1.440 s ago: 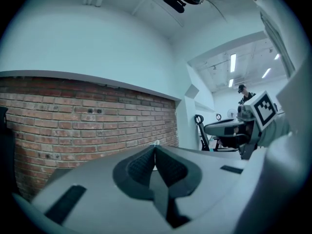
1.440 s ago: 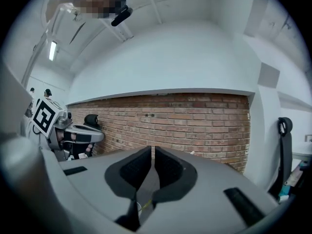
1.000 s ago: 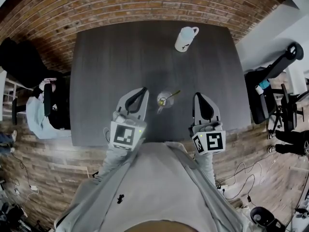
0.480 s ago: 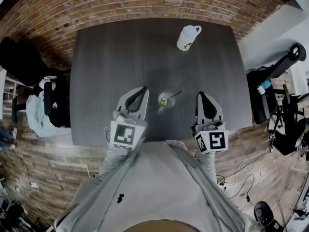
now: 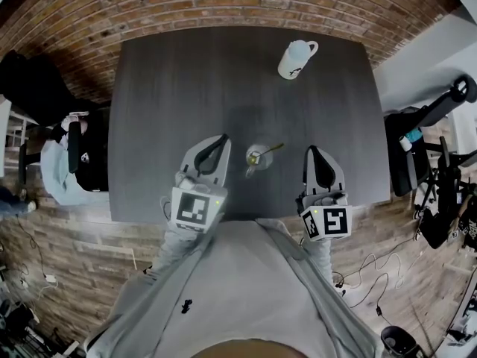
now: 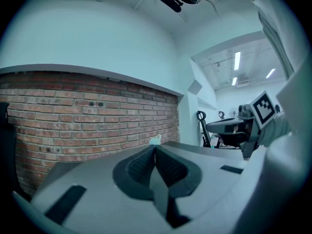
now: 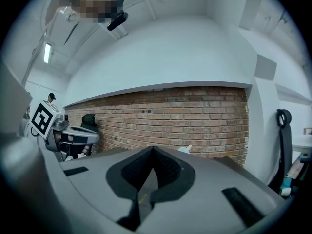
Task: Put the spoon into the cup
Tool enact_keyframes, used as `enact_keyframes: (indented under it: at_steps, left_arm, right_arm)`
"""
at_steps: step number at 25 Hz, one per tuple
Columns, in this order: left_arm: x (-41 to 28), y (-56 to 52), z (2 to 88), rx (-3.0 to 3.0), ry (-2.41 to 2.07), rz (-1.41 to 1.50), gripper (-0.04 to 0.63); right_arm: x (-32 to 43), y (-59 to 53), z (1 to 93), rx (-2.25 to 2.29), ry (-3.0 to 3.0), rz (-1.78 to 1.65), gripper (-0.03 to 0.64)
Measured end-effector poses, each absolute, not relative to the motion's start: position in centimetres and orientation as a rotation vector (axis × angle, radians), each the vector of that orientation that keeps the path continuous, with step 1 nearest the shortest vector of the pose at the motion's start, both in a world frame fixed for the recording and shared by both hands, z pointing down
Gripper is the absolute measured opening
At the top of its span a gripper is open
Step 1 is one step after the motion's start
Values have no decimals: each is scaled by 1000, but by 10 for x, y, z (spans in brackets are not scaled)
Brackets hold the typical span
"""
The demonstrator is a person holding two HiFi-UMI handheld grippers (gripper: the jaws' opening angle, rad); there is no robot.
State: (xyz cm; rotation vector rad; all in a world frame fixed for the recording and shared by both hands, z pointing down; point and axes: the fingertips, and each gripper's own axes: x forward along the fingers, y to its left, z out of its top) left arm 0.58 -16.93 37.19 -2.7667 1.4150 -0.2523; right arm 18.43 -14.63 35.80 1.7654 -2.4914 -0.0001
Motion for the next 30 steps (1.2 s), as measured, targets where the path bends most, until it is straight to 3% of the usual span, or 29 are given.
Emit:
enact_keyframes:
  at_steps: [30]
  left_arm:
    - [6, -166, 385, -2766, 1413, -299, 18]
  right_arm:
    - [186, -140, 375, 1732, -2491, 51, 15]
